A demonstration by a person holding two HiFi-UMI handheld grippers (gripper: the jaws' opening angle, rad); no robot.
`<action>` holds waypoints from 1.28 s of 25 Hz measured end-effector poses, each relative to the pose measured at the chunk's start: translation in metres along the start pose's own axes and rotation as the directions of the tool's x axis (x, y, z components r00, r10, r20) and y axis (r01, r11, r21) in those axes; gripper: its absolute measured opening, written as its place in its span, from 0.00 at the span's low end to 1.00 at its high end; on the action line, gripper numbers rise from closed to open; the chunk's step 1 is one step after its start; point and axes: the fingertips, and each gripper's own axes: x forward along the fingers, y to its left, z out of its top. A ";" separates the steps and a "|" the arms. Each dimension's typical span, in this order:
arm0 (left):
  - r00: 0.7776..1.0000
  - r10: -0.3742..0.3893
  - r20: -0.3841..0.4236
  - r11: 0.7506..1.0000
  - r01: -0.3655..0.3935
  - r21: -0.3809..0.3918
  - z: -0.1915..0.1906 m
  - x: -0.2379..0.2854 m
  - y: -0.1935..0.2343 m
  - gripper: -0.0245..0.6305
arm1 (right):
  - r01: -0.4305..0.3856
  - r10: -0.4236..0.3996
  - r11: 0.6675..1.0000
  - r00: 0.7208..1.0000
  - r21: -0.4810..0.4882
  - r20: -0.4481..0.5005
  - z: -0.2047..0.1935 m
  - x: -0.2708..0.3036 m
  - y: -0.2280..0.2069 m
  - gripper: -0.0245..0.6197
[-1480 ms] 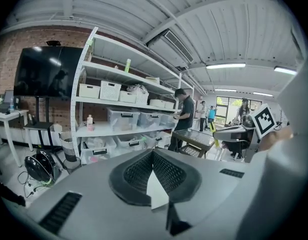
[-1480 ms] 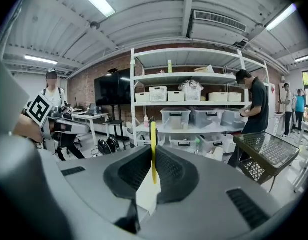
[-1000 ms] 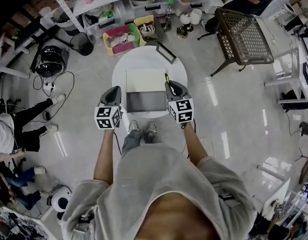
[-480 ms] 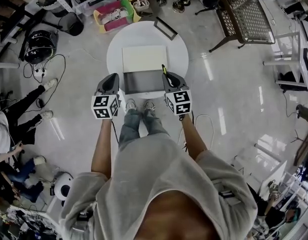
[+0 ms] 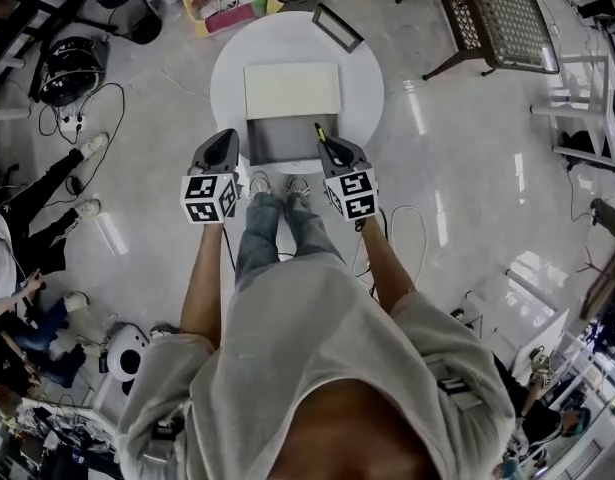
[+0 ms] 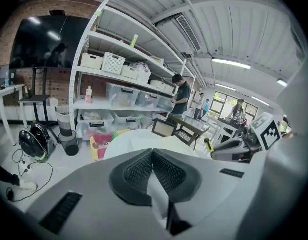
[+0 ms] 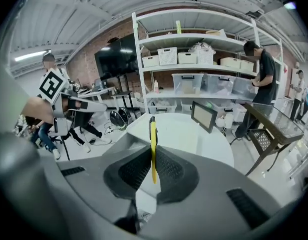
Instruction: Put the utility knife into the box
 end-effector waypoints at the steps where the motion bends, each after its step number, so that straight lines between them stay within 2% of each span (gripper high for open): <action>1: 1.000 0.000 -0.002 1.000 0.000 -0.001 -0.001 0.000 0.001 0.07 | -0.008 0.008 1.000 1.000 -0.015 -0.014 -0.004 0.002 0.003 0.11; 6: 1.000 -0.001 -0.010 1.000 0.001 -0.005 -0.006 0.000 0.003 0.07 | -0.073 0.062 0.990 0.994 -0.119 -0.094 -0.015 0.012 0.020 0.11; 8: 1.000 0.001 -0.008 1.000 -0.001 -0.007 -0.006 0.000 0.005 0.07 | -0.098 0.073 0.974 0.989 -0.202 -0.128 -0.021 0.018 0.025 0.11; 10: 1.000 0.003 -0.004 1.000 -0.003 -0.010 -0.005 0.000 0.006 0.07 | -0.124 0.077 0.945 0.984 -0.302 -0.164 -0.026 0.023 0.030 0.11; 13: 1.000 0.008 -0.001 1.000 -0.008 -0.013 -0.003 -0.002 0.009 0.07 | -0.165 0.067 0.875 0.973 -0.456 -0.222 -0.033 0.031 0.036 0.11; 16: 1.000 0.012 -0.003 1.000 -0.012 -0.016 -0.004 -0.004 0.010 0.07 | -0.219 0.057 0.784 0.957 -0.581 -0.284 -0.043 0.039 0.040 0.11; 20: 1.000 0.021 -0.009 0.999 -0.021 -0.027 -0.008 -0.005 0.011 0.07 | -0.283 0.042 0.679 0.936 -0.678 -0.348 -0.054 0.053 0.041 0.11; 22: 1.000 0.025 -0.010 0.999 -0.025 -0.033 -0.009 -0.006 0.012 0.07 | -0.308 0.036 0.647 0.926 -0.698 -0.375 -0.059 0.062 0.041 0.11; 24: 1.000 0.030 -0.009 0.999 -0.030 -0.037 -0.010 -0.007 0.014 0.07 | -0.326 0.032 0.638 0.916 -0.697 -0.399 -0.062 0.071 0.040 0.11; 28: 0.999 0.040 -0.008 0.998 -0.040 -0.043 -0.010 -0.008 0.017 0.07 | -0.358 0.028 0.652 0.892 -0.669 -0.450 -0.070 0.088 0.036 0.11; 32: 0.999 0.046 -0.012 0.998 -0.046 -0.053 -0.014 -0.011 0.020 0.07 | -0.391 0.031 0.644 0.872 -0.658 -0.488 -0.075 0.104 0.041 0.11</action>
